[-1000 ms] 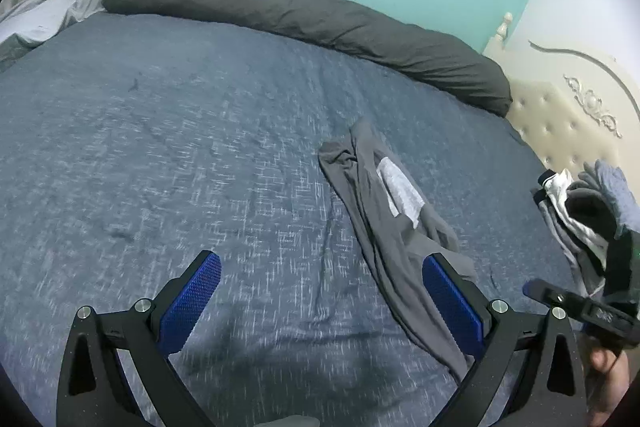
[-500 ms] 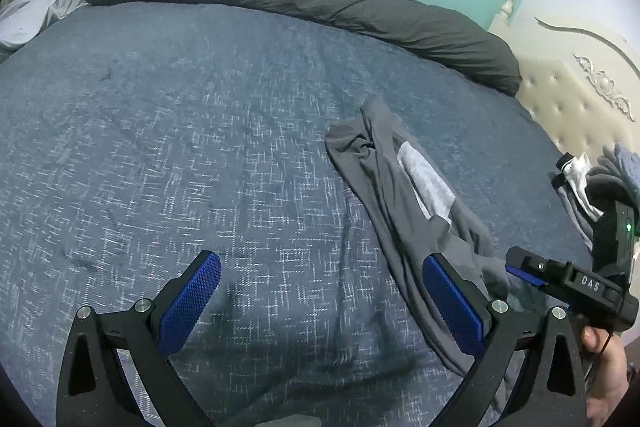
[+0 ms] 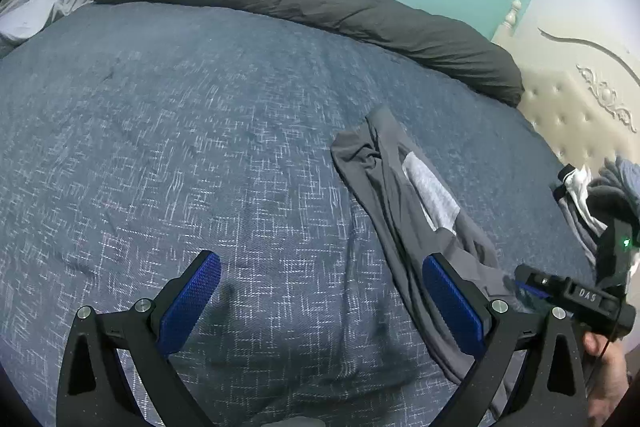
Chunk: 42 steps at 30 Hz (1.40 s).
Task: Fold clothes
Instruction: 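Drag the grey T-shirt toward the bed edge with the right tool, then grasp the T-shirt hem with the left tool beside the right tool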
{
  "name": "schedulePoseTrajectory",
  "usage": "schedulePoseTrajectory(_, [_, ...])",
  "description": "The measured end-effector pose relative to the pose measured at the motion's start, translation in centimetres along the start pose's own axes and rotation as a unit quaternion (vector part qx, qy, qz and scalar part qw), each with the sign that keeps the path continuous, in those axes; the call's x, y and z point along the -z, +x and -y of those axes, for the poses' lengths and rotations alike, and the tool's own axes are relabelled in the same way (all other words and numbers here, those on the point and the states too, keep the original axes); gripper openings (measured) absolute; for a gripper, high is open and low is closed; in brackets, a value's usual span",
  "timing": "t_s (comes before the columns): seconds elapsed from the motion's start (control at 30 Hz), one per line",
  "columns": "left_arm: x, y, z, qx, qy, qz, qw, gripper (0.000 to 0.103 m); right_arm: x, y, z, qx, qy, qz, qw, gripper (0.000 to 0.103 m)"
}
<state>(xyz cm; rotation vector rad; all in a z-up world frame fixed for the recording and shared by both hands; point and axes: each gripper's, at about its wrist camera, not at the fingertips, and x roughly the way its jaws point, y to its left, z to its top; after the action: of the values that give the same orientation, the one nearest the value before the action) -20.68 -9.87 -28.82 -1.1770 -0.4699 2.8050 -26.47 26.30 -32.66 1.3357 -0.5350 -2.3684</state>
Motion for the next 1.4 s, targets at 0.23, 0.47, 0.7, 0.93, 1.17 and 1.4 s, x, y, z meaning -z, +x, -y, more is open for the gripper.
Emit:
schedulePoseTrajectory(0.23, [0.0, 0.2, 0.7, 0.002, 0.01, -0.004, 0.9999, 0.103, 0.8, 1.7, -0.1, -0.026, -0.003, -0.042, 0.999, 0.044])
schedulePoseTrajectory(0.47, [-0.4, 1.1, 0.7, -0.01, 0.004, -0.019, 0.9998, 0.103, 0.7, 1.5, 1.0, -0.03, 0.015, -0.039, 0.999, 0.036])
schedulePoseTrajectory(0.7, [-4.0, 3.3, 2.4, -0.032, 0.056, -0.037, 0.9973, 0.103, 0.6, 1.1, 0.6, -0.046, 0.022, -0.042, 0.998, 0.033])
schedulePoseTrajectory(0.93, [-8.1, 7.2, 5.2, -0.022, 0.094, -0.061, 0.9935, 0.103, 0.3, 0.6, 1.2, -0.059, 0.041, -0.035, 0.997, 0.032])
schedulePoseTrajectory(1.17, [-9.8, 10.6, 6.4, -0.02, 0.112, -0.074, 0.9907, 0.103, 0.0, -0.3, 1.7, -0.058, 0.05, -0.027, 0.997, 0.032])
schedulePoseTrajectory(1.4, [-10.9, 13.4, 7.1, -0.03, 0.125, -0.087, 0.9879, 0.103, -0.2, -0.5, 1.8, -0.067, 0.058, -0.027, 0.996, 0.032])
